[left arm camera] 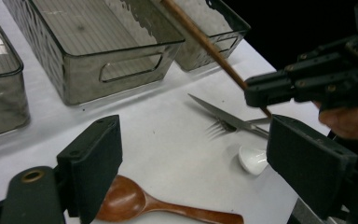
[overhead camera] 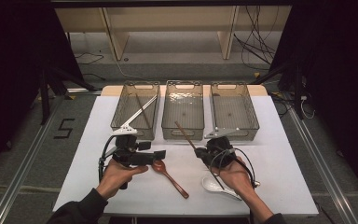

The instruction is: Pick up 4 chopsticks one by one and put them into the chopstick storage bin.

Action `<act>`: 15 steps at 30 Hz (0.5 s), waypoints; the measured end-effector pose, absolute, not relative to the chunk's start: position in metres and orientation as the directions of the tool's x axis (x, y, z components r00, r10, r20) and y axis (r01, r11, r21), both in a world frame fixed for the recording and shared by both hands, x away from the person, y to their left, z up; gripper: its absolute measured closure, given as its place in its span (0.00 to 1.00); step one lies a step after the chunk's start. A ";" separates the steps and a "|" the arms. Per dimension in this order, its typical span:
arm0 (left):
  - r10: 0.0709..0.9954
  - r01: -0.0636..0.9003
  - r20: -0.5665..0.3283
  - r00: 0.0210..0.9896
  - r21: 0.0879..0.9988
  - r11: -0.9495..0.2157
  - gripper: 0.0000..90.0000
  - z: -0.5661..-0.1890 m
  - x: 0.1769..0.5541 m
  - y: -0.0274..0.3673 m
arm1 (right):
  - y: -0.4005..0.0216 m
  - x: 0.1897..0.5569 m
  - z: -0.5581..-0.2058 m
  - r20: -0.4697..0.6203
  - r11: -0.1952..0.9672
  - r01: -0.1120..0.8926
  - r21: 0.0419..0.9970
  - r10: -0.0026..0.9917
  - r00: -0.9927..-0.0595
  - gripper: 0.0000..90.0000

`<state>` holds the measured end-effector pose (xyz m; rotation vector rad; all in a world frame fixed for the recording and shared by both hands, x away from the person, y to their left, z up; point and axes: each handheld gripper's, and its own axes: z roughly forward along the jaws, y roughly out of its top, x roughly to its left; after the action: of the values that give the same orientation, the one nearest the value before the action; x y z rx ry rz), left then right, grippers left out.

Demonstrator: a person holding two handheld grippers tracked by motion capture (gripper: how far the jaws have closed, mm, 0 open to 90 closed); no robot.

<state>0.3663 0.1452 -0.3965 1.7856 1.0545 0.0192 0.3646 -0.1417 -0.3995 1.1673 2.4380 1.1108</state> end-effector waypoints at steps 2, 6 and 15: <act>0.655 0.644 -0.440 0.614 0.759 -0.094 0.21 -0.395 0.367 0.143 | -0.137 0.362 -0.399 0.122 0.400 0.569 0.718 0.733 -0.669 0.94; 0.672 0.608 -0.380 0.636 0.783 -0.132 0.21 -0.389 0.368 0.142 | -0.131 0.359 -0.399 0.117 0.422 0.556 0.716 0.713 -0.692 0.94; 0.662 0.621 -0.400 0.634 0.773 -0.128 0.21 -0.386 0.373 0.143 | -0.125 0.355 -0.399 0.107 0.461 0.524 0.716 0.669 -0.735 0.94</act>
<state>0.3732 0.1429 -0.3863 1.8123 1.0318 0.0491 0.3546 -0.1247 -0.3989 1.0408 2.5183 1.1334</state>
